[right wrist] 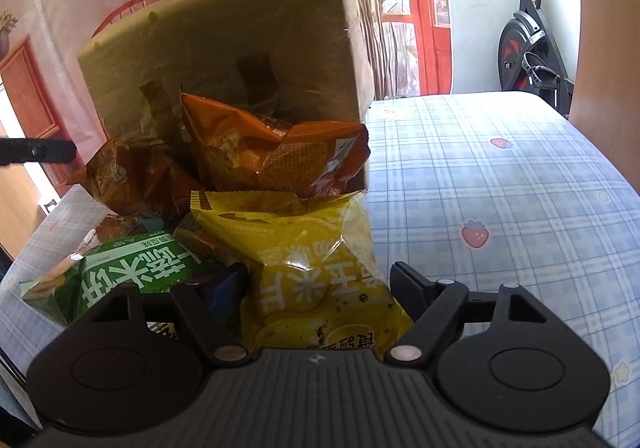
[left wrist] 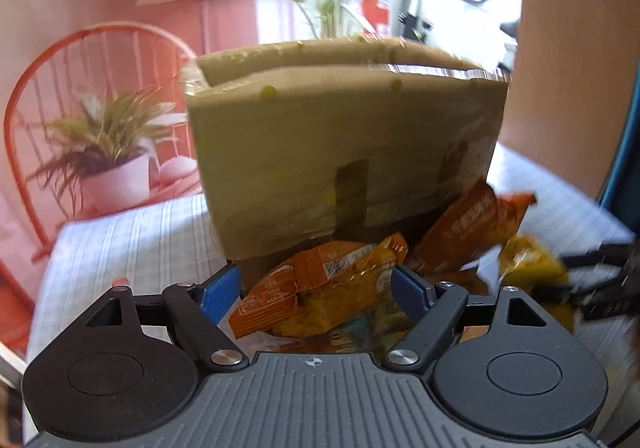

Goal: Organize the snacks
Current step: 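Lower the left tool onto the orange snack bag and close it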

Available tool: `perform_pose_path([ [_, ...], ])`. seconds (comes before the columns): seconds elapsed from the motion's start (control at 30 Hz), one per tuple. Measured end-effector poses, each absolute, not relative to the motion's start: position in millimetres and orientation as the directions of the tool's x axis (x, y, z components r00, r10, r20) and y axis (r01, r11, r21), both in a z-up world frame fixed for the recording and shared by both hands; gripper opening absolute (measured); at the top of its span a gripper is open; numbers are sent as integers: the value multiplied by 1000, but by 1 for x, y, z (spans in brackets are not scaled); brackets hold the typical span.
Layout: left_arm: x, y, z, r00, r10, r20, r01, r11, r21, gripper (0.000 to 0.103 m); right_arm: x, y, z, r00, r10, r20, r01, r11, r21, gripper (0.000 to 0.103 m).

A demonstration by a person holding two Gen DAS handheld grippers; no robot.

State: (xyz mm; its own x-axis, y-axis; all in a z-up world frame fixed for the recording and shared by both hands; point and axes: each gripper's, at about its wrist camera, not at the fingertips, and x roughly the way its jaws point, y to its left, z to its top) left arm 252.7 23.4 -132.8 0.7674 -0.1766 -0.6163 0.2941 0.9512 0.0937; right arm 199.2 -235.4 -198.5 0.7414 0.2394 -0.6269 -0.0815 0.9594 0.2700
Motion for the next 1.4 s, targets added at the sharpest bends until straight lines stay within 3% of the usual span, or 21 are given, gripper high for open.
perform_pose_path([
  [0.17, 267, 23, -152, 693, -203, -692, 386, 915, 119, 84, 198, -237, -199, 741, 245, -625, -76, 956, 285, 77],
  [0.27, 270, 22, -155, 722, -188, -665, 389, 906, 166, 85, 198, -237, -199, 743, 245, -623, -73, 955, 289, 77],
  [0.5, 290, 26, -168, 698, -220, -681, 404, 907, 120, 87, 199, -237, -200, 744, 240, -624, -65, 955, 290, 77],
  [1.03, 289, 4, -200, 723, -158, -673, 466, 830, 306, 79, 200, -237, -198, 742, 243, -625, -59, 952, 299, 77],
  [1.4, 272, 8, -190, 724, -174, -667, 480, 822, 307, 57, 199, -241, -201, 743, 261, -616, -66, 945, 321, 74],
])
